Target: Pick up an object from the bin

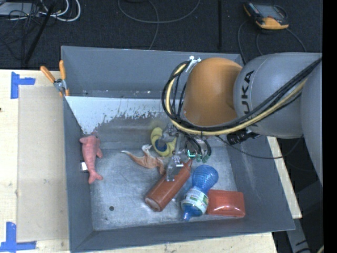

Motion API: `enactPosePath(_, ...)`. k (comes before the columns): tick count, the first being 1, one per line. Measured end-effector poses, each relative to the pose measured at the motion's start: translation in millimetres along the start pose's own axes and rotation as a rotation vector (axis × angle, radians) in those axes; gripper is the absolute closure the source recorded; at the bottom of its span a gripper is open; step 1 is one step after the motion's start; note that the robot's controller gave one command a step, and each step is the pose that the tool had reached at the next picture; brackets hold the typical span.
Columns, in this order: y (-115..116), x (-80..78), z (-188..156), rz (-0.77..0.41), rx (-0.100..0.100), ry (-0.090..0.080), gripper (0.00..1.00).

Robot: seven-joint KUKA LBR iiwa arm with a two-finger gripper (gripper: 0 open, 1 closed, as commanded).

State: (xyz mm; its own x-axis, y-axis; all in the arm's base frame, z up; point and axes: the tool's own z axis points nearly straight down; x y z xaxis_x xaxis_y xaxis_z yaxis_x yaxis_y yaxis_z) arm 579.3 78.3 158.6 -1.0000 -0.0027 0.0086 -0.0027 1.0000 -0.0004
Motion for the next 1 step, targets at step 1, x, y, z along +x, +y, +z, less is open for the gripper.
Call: enactPosePath(1,-0.4,-1.8,-4.2,0.002,-0.001,-0.007,0.0)
